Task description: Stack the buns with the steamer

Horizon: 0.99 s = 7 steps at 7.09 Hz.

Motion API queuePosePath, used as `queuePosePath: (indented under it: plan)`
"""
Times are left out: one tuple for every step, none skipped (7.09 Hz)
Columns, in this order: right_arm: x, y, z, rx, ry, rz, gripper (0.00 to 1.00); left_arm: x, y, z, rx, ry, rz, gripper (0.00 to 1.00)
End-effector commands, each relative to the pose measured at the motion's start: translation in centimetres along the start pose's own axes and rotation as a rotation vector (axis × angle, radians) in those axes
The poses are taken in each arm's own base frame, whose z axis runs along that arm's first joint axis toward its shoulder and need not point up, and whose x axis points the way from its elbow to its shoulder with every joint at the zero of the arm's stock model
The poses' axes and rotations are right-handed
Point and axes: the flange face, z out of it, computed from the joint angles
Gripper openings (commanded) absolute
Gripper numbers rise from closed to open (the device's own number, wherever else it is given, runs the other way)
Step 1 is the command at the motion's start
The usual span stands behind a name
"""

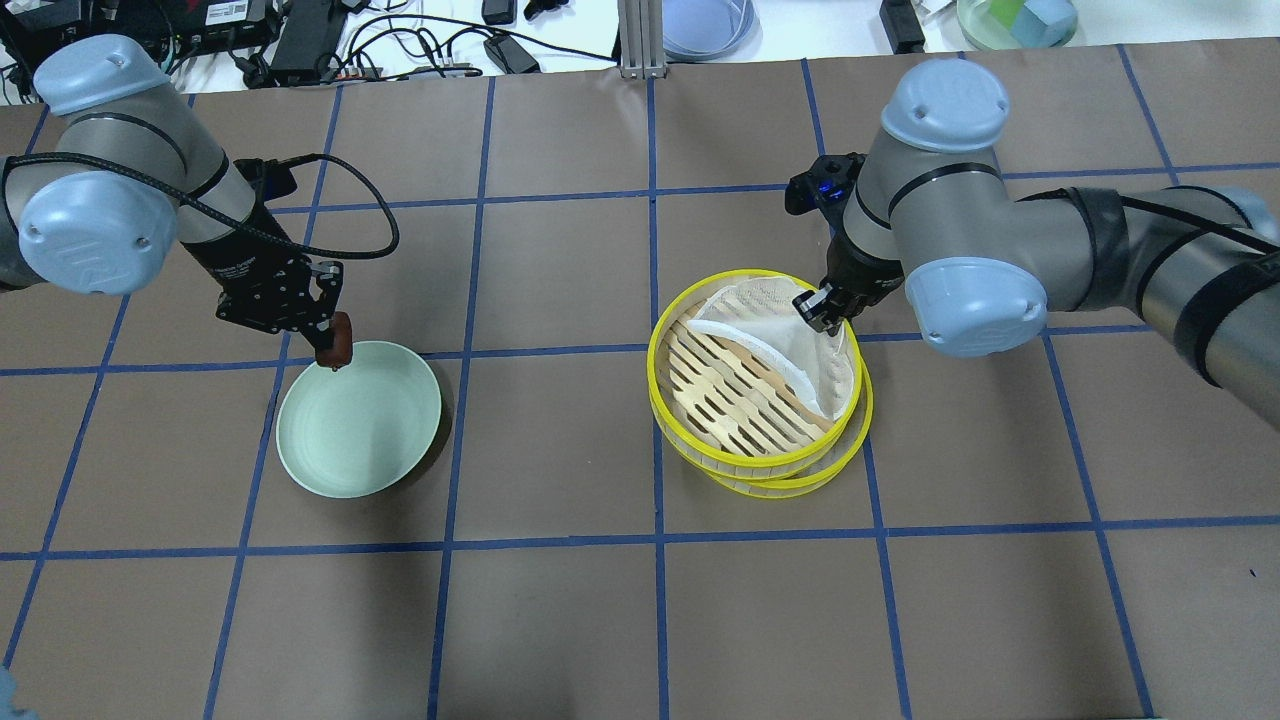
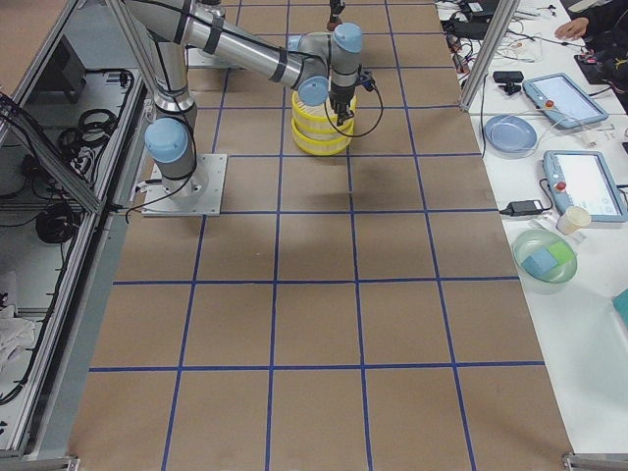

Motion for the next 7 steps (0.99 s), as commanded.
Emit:
queuePosePath:
  plan:
    - [2.6,0.6,0.0,0.001,-0.002,-0.068,0.00,-0.1,-0.1,-0.1,0.003,0.000,-0.003,0.00]
    - [3.0,0.6,0.1,-0.004,0.004,-0.098,0.00,0.0,0.0,-0.2,0.005,0.003,-0.006,0.00]
    - [3.1,0.6,0.4,-0.007,0.003,-0.097,0.00,0.0,0.0,-0.2,0.005,0.003,-0.004,0.00]
    - [3.1,0.5,0.4,0.000,0.005,-0.096,0.00,0.0,0.1,-0.5,0.011,0.001,-0.006,0.00]
    - [3.1,0.4,0.2,0.008,0.008,-0.087,0.00,0.2,0.1,-0.4,0.011,0.005,-0.012,0.00]
    - [3.0,0.3,0.2,0.015,-0.001,-0.083,0.00,0.2,0.3,-1.0,0.021,-0.001,-0.002,0.00]
    - [2.8,0.1,-0.1,0.026,-0.003,-0.079,0.00,1.2,0.9,-1.7,0.037,-0.008,0.007,0.00]
